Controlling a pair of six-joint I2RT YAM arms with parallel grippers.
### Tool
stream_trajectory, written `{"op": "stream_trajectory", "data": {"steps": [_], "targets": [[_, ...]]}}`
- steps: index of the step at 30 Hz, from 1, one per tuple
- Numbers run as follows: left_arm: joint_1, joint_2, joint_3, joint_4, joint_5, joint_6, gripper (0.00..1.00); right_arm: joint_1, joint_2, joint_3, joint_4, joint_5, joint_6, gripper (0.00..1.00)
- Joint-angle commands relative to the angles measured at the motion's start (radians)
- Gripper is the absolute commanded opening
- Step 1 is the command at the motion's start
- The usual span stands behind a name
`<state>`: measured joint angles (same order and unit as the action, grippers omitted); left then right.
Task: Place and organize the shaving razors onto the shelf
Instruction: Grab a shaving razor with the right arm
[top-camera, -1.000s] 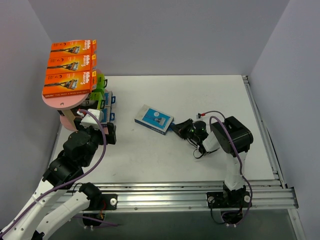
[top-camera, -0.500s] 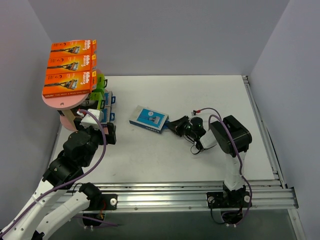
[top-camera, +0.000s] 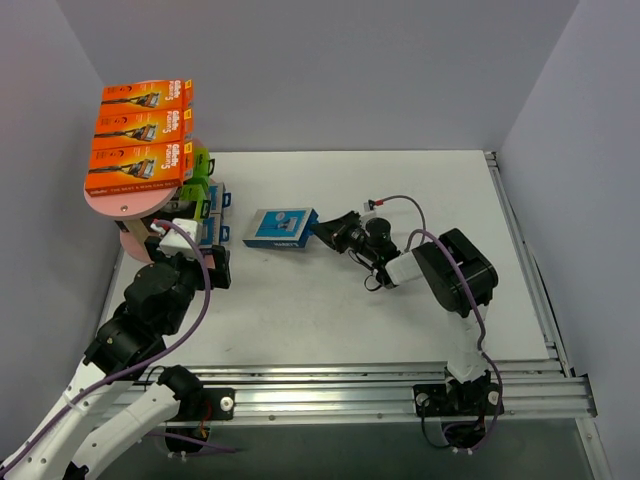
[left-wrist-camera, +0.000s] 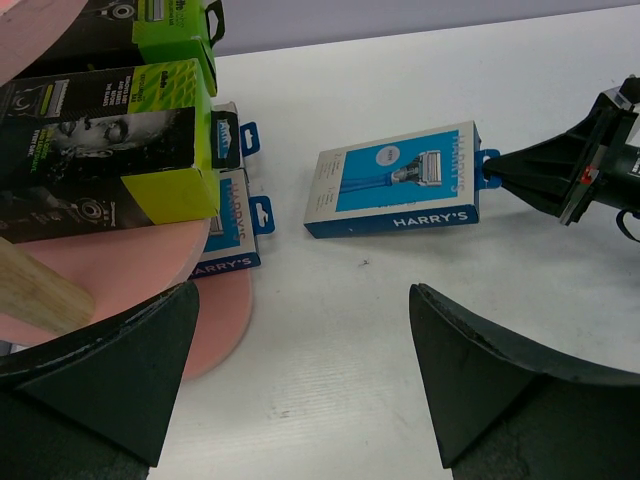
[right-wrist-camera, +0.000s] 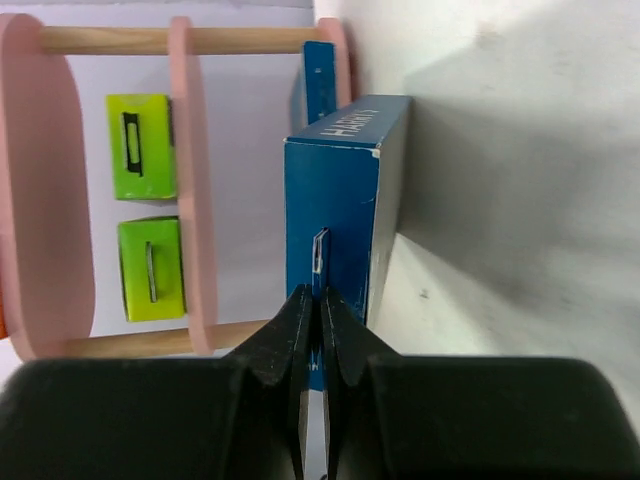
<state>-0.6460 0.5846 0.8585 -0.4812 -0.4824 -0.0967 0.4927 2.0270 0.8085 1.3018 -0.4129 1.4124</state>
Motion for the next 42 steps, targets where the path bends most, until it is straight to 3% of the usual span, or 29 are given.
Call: {"op": "stream_trajectory", "data": {"steps": [1, 19, 42], "targets": [[-0.001, -0.012, 0.014, 0.036, -0.018, -0.009, 0.95, 0.010, -0.054, 0.070, 0.269, -0.018, -0.006, 0.00], [-0.001, -0.006, 0.013, 0.036, -0.024, -0.011, 0.95, 0.009, 0.027, 0.098, 0.603, -0.079, 0.152, 0.00], [-0.001, -0.002, 0.013, 0.036, -0.025, -0.009, 0.95, -0.002, -0.019, 0.190, 0.669, -0.113, 0.198, 0.00]]}}
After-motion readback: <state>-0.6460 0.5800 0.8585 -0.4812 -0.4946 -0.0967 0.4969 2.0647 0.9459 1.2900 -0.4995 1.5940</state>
